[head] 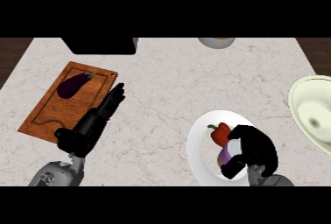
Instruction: Pick the can from the plate and place it in the bowl
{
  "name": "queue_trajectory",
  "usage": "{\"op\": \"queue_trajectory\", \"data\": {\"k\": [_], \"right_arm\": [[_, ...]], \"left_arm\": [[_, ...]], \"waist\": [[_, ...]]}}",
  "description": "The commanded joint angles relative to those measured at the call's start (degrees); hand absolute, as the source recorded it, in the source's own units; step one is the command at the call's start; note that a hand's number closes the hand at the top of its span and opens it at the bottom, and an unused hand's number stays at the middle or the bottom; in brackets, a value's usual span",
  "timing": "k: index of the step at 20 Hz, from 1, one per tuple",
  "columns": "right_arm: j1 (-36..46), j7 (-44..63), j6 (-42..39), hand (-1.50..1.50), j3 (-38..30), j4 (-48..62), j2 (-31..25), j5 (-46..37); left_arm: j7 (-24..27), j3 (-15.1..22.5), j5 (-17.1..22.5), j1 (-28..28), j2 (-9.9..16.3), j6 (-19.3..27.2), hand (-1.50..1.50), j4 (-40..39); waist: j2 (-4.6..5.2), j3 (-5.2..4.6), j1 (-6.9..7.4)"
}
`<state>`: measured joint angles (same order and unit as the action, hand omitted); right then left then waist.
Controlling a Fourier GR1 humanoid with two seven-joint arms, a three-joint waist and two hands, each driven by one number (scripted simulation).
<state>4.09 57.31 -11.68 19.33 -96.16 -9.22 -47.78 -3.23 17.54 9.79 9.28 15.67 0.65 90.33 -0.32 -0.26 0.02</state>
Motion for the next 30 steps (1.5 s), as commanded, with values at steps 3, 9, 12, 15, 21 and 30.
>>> {"op": "queue_trajectory", "data": {"k": [3, 9, 12, 15, 21, 30], "right_arm": [[10.54, -12.62, -4.62, 1.50, -6.36, 12.70, -6.34, 3.90], [16.08, -17.01, -3.44, 1.50, -6.30, 18.88, -6.21, -1.97], [16.78, -12.87, 3.09, 1.50, -5.54, 20.23, -7.90, -9.13], [19.06, -9.41, 5.31, 1.50, -5.80, 17.63, -8.54, -13.25], [24.00, -6.90, 13.05, 1.50, -9.85, 7.48, -8.49, -16.01], [19.92, -7.49, 13.05, 1.50, -19.69, -0.56, -10.92, -12.75]], "left_arm": [[2.70, -2.00, 0.69, -1.09, 1.50, -3.87, 0.00, -1.04], [-0.60, -2.18, -2.13, -1.29, -1.79, -2.90, 0.00, 1.76], [-0.34, -2.19, -1.29, -3.21, -0.11, -3.65, 0.00, 3.21], [0.14, -0.68, -3.74, -1.18, -3.32, -1.49, 0.00, -0.22], [-1.24, -2.39, -2.51, -1.69, -2.28, -2.01, 0.00, 2.33], [-2.90, -3.81, -3.80, -1.42, -2.77, -4.25, 0.00, 3.25]], "waist": [[0.59, 0.28, 0.86], [0.32, 0.27, 0.23], [0.29, 0.26, 0.37], [0.33, 0.25, -0.03], [0.15, 0.28, 0.00], [0.25, 0.27, -0.06]]}}
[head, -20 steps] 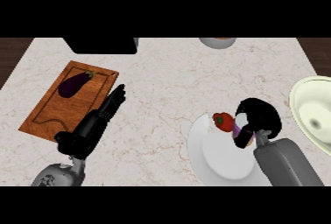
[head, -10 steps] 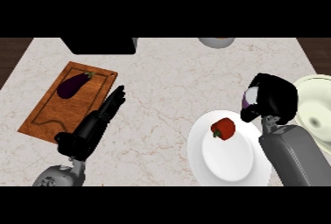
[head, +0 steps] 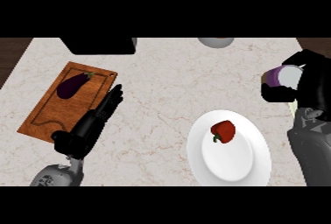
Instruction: Pick the can from the plate and place it in the bowl
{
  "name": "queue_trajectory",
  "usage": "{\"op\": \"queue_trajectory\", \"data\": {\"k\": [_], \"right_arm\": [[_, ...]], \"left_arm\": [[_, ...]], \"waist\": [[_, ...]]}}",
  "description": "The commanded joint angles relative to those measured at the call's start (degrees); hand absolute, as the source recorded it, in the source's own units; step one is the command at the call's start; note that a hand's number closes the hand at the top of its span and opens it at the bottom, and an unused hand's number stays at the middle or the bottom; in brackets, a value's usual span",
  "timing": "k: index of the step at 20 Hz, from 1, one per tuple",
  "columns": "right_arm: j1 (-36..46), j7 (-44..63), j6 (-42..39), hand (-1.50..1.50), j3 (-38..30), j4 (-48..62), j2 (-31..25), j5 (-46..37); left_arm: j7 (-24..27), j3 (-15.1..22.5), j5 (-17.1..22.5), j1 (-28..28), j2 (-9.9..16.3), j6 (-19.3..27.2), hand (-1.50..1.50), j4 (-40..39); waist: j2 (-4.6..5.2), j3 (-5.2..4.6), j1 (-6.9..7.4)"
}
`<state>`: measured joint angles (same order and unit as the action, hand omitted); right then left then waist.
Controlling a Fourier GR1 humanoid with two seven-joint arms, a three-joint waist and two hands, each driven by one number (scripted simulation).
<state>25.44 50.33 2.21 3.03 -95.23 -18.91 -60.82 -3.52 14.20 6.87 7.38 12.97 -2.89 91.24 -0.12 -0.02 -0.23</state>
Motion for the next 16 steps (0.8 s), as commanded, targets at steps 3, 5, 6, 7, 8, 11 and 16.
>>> {"op": "queue_trajectory", "data": {"k": [3, 5, 6, 7, 8, 11, 16], "right_arm": [[-3.79, -1.84, -0.88, 1.50, -5.77, -0.39, -4.27, -0.78], [-4.07, -4.42, -0.33, 1.50, -7.59, 3.80, -7.31, -1.55], [-1.33, -7.51, 2.93, 1.50, -9.88, 9.92, -9.02, -1.54], [-1.85, -8.29, 4.04, 1.50, -9.87, 11.14, -9.64, -2.81], [-3.28, -8.15, 5.52, 1.50, -9.91, 9.35, -10.20, -4.53], [-4.88, -14.45, 10.17, 1.50, -14.17, 15.43, -13.51, -3.00], [-3.11, -17.57, 2.89, 1.50, -16.37, 25.30, -13.18, 4.08]], "left_arm": [[2.90, -3.14, 0.34, 1.87, -0.14, -3.26, 0.00, -4.72], [-0.32, -1.37, 0.22, -2.54, 0.04, -2.38, 0.00, 1.95], [2.34, -0.97, -2.00, 0.92, -1.63, -1.33, 0.00, -2.85], [1.99, -0.38, -2.41, 0.39, -2.92, -0.33, 0.00, -2.92], [-0.36, -2.34, -0.20, 2.26, -1.28, -2.31, 0.00, -1.64], [0.51, -1.72, -2.17, 1.24, -1.79, -1.78, 0.00, -2.27], [0.11, -0.92, -2.63, -0.42, -2.80, -1.76, 0.00, 0.05]], "waist": [[0.12, 0.01, -0.02], [0.07, 0.03, 0.39], [0.29, 0.03, 0.39], [0.27, 0.04, 0.41], [0.19, 0.04, 0.25], [0.21, 0.05, 0.29], [0.13, 0.06, 0.66]]}}
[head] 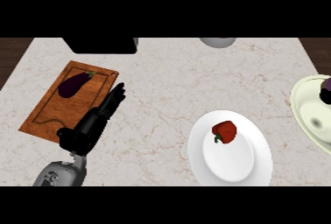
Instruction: Pick the can from the plate and place it in the bowl
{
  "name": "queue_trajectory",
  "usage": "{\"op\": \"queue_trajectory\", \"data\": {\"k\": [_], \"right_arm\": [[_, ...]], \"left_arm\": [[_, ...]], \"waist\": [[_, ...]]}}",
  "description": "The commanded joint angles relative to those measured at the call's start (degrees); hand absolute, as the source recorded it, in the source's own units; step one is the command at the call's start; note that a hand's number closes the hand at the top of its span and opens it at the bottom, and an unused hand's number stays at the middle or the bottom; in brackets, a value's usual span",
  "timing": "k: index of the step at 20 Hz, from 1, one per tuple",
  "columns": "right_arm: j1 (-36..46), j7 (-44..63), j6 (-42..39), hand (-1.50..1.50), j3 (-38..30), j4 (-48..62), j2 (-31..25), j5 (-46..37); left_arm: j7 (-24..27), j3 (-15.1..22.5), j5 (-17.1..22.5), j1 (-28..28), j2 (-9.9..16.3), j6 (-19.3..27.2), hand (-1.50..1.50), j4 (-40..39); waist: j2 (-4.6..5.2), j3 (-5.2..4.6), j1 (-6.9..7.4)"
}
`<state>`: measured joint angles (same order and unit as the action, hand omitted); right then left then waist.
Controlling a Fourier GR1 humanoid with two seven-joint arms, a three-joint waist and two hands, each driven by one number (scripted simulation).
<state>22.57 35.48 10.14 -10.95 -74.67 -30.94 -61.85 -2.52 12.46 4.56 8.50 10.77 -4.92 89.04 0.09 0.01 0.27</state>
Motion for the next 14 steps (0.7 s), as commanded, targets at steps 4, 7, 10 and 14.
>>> {"op": "queue_trajectory", "data": {"k": [4, 7, 10, 14], "right_arm": [[1.30, -6.10, -9.30, 1.50, -7.78, 12.95, -0.67, 13.78], [4.02, -14.31, -7.65, -1.50, -10.39, 20.36, -1.51, 17.72], [5.27, -20.55, -4.42, -1.50, -9.77, 21.90, -0.76, 18.11], [5.39, -24.97, 2.35, -1.50, -14.18, 24.87, -2.54, 19.97]], "left_arm": [[-0.68, -1.64, 0.60, 1.77, 0.96, -1.42, 0.00, -0.38], [0.16, 0.57, -1.00, -1.48, -1.30, 0.03, 0.00, 0.79], [-2.15, -1.84, 0.73, 0.95, -0.32, -1.75, 0.00, 0.91], [-3.74, 1.83, -2.75, -1.60, -2.49, 0.39, 0.00, 4.53]], "waist": [[0.15, 0.05, -0.02], [0.19, 0.06, 0.55], [0.08, 0.03, 0.31], [0.00, 0.03, 0.21]]}}
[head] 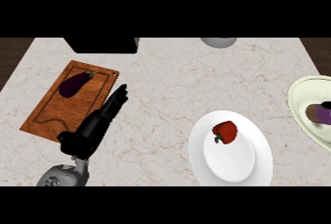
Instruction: Pick the can from the plate and place it in the bowl
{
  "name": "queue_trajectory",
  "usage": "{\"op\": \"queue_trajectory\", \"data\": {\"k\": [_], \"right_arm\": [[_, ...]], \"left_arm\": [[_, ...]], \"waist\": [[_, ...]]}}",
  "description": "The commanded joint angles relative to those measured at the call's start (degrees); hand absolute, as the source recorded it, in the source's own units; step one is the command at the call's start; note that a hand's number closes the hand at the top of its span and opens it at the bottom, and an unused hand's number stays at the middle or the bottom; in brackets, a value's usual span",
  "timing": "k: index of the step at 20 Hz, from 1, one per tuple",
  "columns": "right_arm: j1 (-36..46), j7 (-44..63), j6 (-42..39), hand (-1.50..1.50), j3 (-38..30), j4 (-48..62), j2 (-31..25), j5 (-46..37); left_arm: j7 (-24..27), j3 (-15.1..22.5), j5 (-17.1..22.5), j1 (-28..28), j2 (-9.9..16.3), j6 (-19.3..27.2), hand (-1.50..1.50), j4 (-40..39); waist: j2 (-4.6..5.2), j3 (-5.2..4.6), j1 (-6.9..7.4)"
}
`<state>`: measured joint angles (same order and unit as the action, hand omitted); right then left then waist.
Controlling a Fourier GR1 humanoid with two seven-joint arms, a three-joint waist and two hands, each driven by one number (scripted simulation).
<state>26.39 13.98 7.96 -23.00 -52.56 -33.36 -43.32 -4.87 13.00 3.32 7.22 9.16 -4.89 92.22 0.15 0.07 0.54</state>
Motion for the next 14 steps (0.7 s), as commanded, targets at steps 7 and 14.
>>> {"op": "queue_trajectory", "data": {"k": [7, 14], "right_arm": [[0.89, -3.04, 9.88, -1.50, -12.96, -1.65, -3.03, 10.10], [-9.76, -7.40, 5.94, -1.50, -23.31, -5.03, -5.50, 21.25]], "left_arm": [[1.76, -0.76, -0.63, -2.12, -0.09, -0.83, 0.00, -1.09], [0.93, -1.60, -0.69, -1.75, -0.18, -1.24, 0.00, 0.53]], "waist": [[-0.31, -0.06, -0.96], [-0.36, -0.06, -1.51]]}}
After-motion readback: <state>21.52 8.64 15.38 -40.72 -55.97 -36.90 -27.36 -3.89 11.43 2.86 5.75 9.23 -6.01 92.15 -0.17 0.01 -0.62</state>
